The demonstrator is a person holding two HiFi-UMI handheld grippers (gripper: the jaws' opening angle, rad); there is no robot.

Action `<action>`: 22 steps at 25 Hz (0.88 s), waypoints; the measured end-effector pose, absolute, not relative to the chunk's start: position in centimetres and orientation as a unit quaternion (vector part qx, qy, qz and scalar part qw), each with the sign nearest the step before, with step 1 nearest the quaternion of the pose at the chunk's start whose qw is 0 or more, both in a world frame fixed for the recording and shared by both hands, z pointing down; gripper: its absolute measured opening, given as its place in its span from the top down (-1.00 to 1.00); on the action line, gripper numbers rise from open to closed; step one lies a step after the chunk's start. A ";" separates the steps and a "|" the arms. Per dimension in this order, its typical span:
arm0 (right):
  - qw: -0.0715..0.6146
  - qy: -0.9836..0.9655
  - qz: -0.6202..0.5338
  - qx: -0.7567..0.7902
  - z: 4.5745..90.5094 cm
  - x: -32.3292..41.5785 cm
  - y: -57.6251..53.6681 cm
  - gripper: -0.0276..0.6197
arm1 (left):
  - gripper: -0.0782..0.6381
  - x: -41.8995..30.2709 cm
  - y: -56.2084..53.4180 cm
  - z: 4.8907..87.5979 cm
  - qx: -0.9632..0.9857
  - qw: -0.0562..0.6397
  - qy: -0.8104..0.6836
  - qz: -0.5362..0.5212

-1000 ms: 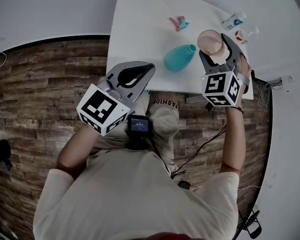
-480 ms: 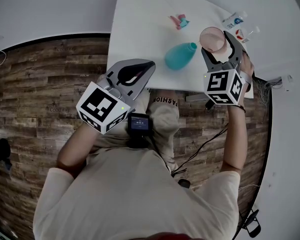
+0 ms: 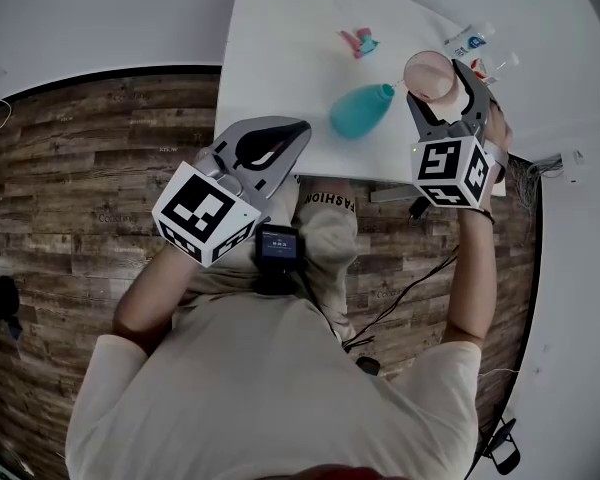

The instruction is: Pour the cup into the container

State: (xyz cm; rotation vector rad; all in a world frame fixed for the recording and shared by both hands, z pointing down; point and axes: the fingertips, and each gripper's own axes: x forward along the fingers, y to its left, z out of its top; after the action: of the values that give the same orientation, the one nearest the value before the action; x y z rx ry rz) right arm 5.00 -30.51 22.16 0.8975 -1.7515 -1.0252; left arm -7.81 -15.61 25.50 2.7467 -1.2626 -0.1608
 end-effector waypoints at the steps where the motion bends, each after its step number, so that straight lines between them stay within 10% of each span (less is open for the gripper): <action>1: 0.446 -0.706 -0.414 0.362 22.1 5.0 -30.5 -0.26 | 0.75 -7.8 -15.6 25.5 0.906 0.057 -0.416 -0.053; 22: 0.450 -0.697 -0.421 0.366 21.8 5.6 -30.9 -0.26 | 0.75 -7.7 -15.7 25.5 0.906 0.059 -0.417 -0.052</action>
State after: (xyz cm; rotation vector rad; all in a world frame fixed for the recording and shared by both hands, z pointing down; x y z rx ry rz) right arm 5.58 -30.86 21.80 0.9049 -1.7243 -1.0402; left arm -7.74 -15.67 25.54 2.7435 -1.2633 -0.1582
